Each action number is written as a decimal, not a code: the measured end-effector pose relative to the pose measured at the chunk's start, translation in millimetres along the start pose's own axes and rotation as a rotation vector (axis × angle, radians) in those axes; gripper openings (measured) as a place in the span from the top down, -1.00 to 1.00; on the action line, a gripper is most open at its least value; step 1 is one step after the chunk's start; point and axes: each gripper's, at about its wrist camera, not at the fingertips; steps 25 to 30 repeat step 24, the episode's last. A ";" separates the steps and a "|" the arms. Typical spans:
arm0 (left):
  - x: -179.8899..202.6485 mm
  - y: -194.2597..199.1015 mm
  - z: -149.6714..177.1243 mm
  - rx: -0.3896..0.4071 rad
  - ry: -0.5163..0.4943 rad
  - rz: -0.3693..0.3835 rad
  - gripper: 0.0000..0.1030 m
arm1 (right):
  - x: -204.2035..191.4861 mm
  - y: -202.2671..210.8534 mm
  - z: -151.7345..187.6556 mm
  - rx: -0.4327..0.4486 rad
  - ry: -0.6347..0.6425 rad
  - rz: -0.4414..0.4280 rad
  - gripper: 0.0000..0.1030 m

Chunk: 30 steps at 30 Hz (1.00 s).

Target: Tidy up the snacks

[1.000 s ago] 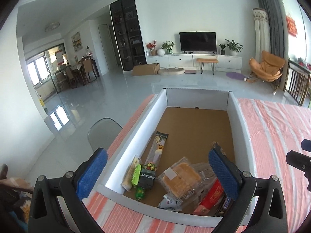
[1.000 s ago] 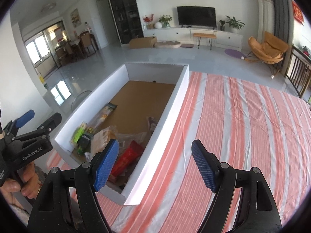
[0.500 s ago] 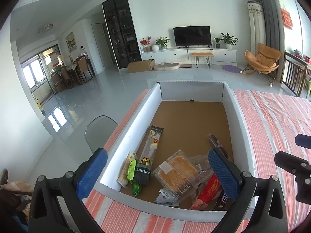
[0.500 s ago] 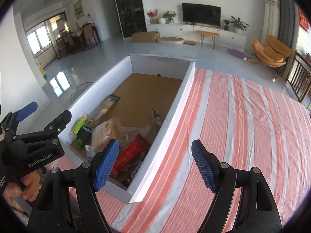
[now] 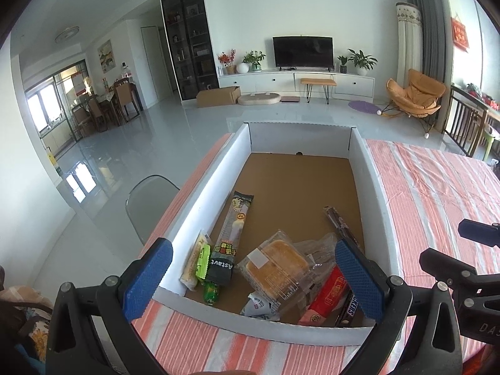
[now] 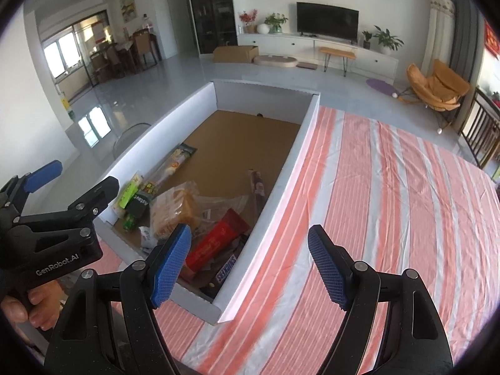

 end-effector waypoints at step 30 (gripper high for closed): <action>-10.3 7.3 1.4 -0.008 0.048 0.084 -0.99 | -14.1 2.1 1.4 -0.001 0.049 0.029 -0.56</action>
Point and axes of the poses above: each gripper's, at about its wrist camera, not at the fingertips, and y roughly against the way its jaws point, x to its right, z to its underside, and after that the axes turned 4 degrees about x, right-handed
